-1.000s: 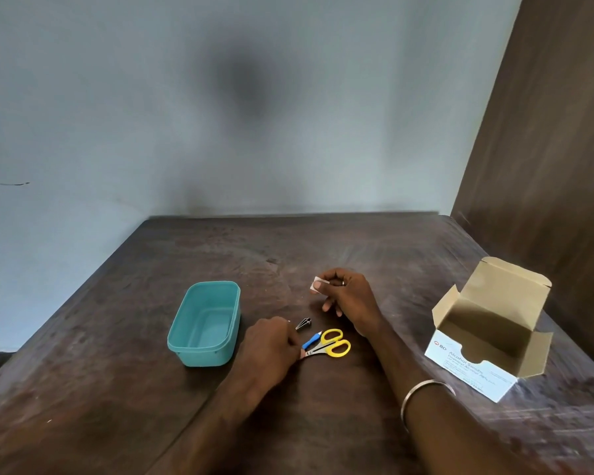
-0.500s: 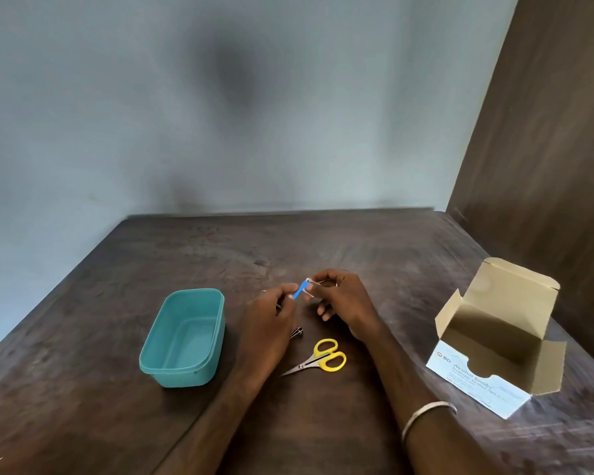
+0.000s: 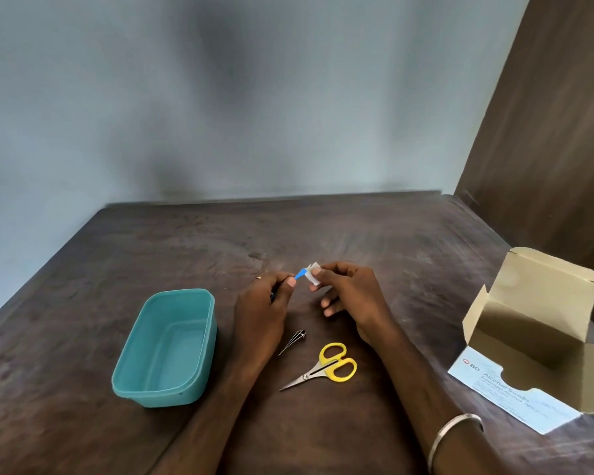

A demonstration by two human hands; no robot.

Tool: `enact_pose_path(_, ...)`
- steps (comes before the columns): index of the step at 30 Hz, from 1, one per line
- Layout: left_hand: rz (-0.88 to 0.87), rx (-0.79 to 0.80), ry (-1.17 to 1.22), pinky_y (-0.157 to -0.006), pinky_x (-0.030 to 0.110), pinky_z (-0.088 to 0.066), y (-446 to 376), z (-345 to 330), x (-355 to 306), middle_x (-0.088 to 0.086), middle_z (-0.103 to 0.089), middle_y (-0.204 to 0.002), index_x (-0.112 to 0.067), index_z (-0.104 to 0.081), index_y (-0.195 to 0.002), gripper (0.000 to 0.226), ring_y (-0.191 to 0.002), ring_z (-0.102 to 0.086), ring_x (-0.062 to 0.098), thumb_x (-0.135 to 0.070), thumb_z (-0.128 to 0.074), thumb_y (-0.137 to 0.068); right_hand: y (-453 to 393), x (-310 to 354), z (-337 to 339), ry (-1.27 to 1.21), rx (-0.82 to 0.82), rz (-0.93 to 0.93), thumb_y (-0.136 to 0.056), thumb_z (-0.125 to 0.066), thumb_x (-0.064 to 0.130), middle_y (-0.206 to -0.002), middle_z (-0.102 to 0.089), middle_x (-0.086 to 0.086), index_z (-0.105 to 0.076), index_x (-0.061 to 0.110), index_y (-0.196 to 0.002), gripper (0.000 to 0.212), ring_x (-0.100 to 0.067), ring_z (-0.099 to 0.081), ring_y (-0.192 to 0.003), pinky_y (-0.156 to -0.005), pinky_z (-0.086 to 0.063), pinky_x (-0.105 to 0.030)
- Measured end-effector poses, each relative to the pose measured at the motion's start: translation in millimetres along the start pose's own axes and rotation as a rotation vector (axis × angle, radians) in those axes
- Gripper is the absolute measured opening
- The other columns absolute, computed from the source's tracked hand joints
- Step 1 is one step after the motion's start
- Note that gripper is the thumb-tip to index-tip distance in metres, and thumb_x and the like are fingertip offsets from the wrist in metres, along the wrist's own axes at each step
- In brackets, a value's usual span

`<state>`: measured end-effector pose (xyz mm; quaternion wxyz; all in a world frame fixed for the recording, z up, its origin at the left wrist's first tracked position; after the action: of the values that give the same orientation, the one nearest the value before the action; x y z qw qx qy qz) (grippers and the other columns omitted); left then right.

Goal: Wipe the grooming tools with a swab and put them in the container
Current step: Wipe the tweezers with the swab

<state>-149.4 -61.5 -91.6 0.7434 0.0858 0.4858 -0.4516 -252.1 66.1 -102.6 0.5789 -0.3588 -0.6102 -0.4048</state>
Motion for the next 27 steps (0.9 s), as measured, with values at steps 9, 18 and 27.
enact_pose_path(9, -0.020, 0.032, 0.067, -0.068, 0.010, -0.042, -0.6, -1.8, 2.8, -0.012, -0.071, -0.089, -0.025, -0.073, -0.103, 0.015, -0.084, -0.062, 0.002, -0.025, -0.059, -0.096, 1.6, 1.9, 0.1, -0.052, 0.028, 0.015, -0.094, -0.066, 0.018, -0.081, -0.077, -0.010, -0.077, 0.011, -0.100, 0.014, -0.016, -0.054, -0.044, -0.040, -0.045, -0.025)
enact_pose_path(18, -0.031, 0.024, 0.088, -0.069, 0.008, -0.043, -1.6, -1.0, 3.8, -0.019, -0.069, -0.090, -0.029, -0.073, -0.103, 0.015, -0.086, -0.061, -0.003, -0.024, -0.062, -0.095, 4.6, 6.1, 2.0, -0.055, 0.105, 0.036, -0.087, -0.069, 0.007, -0.089, -0.079, -0.009, -0.078, 0.012, -0.099, 0.015, -0.019, -0.058, -0.051, -0.043, -0.047, -0.028)
enact_pose_path(27, -0.158, -0.092, -0.052, -0.070, 0.019, -0.048, 1.2, 4.9, 1.4, -0.006, -0.072, -0.090, -0.022, -0.078, -0.098, 0.017, -0.080, -0.063, 0.005, -0.013, -0.073, -0.086, 1.6, 4.5, 2.1, 0.145, 0.117, 0.173, -0.089, -0.070, 0.011, -0.081, -0.077, -0.007, -0.077, 0.012, -0.090, 0.007, -0.021, -0.058, -0.046, -0.037, -0.042, -0.025)
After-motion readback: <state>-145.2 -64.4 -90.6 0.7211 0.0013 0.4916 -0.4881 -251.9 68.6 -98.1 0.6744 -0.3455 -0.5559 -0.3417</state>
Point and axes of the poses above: each hand's wrist, its own y-axis away from the middle knuckle, its own z-axis out of the back of the hand, x = y × z, the point moved 5 cm from there along -y, towards the middle knuckle
